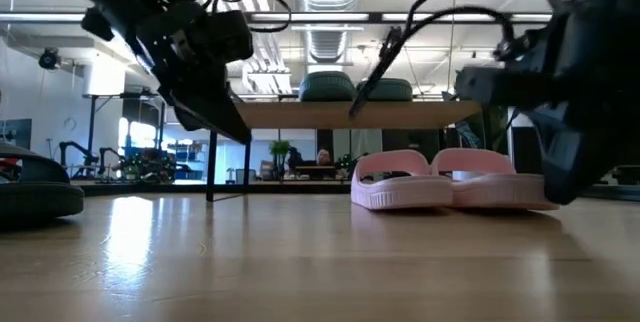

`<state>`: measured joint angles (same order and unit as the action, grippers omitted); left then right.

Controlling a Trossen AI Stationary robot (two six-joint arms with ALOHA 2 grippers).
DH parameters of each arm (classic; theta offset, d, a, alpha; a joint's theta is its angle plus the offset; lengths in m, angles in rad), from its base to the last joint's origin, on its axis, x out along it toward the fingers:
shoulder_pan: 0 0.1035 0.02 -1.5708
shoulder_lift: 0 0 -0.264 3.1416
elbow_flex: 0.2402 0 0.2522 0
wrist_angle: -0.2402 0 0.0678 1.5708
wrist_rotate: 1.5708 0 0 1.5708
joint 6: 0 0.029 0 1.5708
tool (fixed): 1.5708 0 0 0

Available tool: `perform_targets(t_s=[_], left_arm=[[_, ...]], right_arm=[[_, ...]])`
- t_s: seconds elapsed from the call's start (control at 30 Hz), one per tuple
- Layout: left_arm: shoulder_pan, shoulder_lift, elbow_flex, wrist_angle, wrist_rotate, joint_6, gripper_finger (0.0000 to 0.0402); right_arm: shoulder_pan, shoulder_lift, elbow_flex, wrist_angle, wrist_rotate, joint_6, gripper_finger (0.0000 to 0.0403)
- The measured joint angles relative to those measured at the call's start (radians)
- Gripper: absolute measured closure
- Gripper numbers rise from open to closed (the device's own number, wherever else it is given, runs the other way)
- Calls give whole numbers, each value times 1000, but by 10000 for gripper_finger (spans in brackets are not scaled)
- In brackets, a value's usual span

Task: Pick and place slides into the shelf
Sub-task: Put the pink pair of slides under the shelf

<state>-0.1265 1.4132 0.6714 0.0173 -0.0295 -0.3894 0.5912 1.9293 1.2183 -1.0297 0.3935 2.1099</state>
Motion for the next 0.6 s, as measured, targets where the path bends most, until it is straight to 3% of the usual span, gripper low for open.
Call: perform_targets(t_s=[0.4, 0.6], left_arm=[[0, -24, -49, 21, -28, -49, 402], [0, -24, -49, 20, -28, -49, 402]], right_arm=[[-134, -37, -42, 3, 37, -185, 390], [-114, -42, 10, 28, -13, -266, 390]])
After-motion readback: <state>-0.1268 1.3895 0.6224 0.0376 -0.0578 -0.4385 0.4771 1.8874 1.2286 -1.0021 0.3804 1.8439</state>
